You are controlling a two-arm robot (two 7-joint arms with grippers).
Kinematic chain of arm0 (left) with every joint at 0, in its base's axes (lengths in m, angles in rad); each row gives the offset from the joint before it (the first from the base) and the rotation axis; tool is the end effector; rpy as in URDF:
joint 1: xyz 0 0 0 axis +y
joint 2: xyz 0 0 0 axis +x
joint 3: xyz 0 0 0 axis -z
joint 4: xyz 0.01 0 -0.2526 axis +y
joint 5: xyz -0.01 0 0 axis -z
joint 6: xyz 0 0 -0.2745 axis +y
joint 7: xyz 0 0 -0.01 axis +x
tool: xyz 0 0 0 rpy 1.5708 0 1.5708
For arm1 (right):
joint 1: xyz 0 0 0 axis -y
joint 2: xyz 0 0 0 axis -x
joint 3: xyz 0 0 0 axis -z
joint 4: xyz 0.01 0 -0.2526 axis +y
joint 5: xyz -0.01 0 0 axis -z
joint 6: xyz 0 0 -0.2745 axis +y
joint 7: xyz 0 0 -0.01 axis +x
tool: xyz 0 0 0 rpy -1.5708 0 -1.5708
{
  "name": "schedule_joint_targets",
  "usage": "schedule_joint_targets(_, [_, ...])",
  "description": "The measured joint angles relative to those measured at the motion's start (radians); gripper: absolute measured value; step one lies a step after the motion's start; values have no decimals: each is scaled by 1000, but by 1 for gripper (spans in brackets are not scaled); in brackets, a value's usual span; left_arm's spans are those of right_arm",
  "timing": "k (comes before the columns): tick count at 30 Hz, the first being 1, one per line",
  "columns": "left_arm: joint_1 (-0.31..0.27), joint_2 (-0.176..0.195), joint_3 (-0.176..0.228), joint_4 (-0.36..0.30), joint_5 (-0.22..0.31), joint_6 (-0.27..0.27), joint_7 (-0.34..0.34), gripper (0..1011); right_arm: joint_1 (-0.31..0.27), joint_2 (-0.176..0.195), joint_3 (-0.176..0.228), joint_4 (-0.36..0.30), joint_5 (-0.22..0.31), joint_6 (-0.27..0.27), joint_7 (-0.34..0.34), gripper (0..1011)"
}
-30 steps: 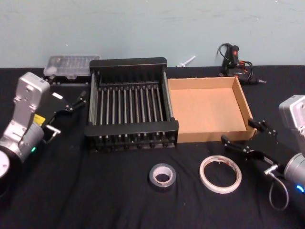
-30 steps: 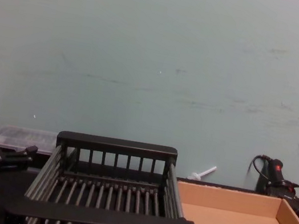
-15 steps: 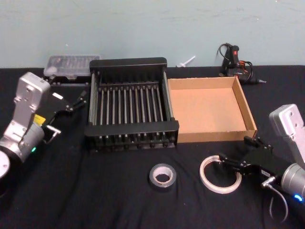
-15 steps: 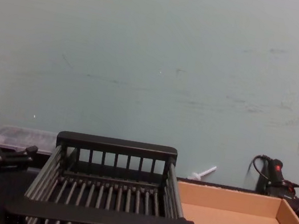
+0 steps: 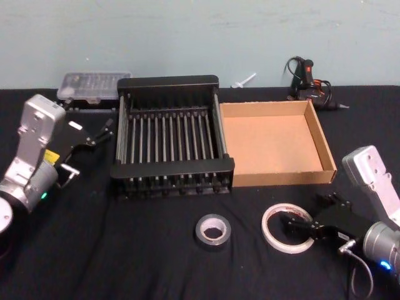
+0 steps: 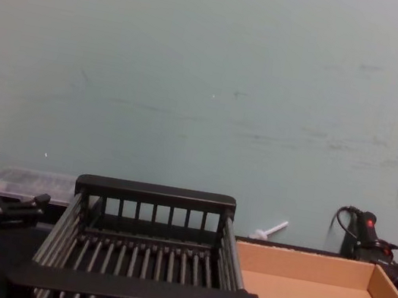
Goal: Pick up the white tape and place it into the black box , Pick up the silver tape and place it into the brown box.
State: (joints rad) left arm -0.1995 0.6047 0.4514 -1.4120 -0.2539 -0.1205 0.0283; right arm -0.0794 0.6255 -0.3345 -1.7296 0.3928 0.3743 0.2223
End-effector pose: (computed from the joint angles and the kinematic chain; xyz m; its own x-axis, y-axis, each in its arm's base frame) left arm 0.3196 0.0705 -0.2656 0.2923 0.8803 0.3737 -0.9553 0.2873 0.0703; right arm 0.2561 -0.0505 -0.2572 0.5499 -0.8335 0.0531 0.7337 0.4518 -0.5075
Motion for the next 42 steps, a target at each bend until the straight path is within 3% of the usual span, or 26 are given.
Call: schedule_joint_targets(42, [0, 0, 0, 0, 0, 0, 0, 1001, -19, -54, 34, 5, -88, 18, 63, 1002])
